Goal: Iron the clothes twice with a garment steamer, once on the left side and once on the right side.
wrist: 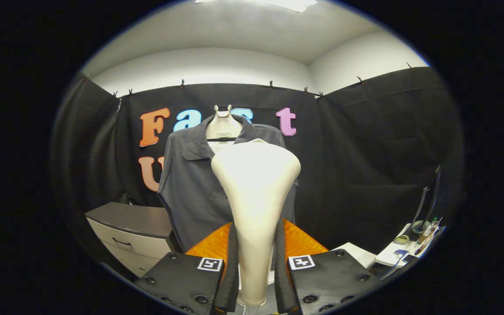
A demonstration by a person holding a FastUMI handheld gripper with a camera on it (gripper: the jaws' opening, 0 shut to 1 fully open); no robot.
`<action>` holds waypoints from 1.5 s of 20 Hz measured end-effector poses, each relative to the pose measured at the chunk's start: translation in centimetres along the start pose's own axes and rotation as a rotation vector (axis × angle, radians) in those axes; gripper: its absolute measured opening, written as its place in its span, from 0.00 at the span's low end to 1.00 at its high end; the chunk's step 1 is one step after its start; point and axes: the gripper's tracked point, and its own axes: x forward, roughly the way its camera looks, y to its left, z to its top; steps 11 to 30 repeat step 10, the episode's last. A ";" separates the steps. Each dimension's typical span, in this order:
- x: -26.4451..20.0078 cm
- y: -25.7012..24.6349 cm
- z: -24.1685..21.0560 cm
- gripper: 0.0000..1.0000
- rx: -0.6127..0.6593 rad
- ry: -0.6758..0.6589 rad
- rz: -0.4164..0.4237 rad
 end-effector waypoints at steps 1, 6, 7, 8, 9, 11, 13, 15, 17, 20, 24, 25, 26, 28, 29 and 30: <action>-0.2 -0.1 0.1 0.41 0.009 0.000 0.000; -0.5 0.3 0.5 0.41 0.009 -0.007 0.001; -0.5 0.6 0.8 0.41 0.009 -0.012 0.005; -0.3 0.9 1.0 0.41 0.009 -0.021 0.009; -0.3 1.2 1.4 0.41 0.009 -0.028 0.013; -0.3 1.5 1.7 0.41 0.008 -0.036 0.017; -0.3 1.5 1.7 0.41 0.008 -0.036 0.017; -0.3 1.5 1.7 0.41 0.008 -0.036 0.017; -0.3 1.5 1.7 0.41 0.008 -0.036 0.017; -0.3 1.5 1.7 0.41 0.008 -0.036 0.017; -0.3 1.5 1.7 0.41 0.008 -0.036 0.017; -0.3 1.5 1.7 0.41 0.008 -0.036 0.017; -0.3 1.5 1.7 0.41 0.008 -0.036 0.017; -0.3 1.5 1.7 0.41 0.008 -0.036 0.017; -0.3 1.5 1.7 0.41 0.008 -0.036 0.017; -0.3 1.5 1.7 0.41 0.008 -0.036 0.017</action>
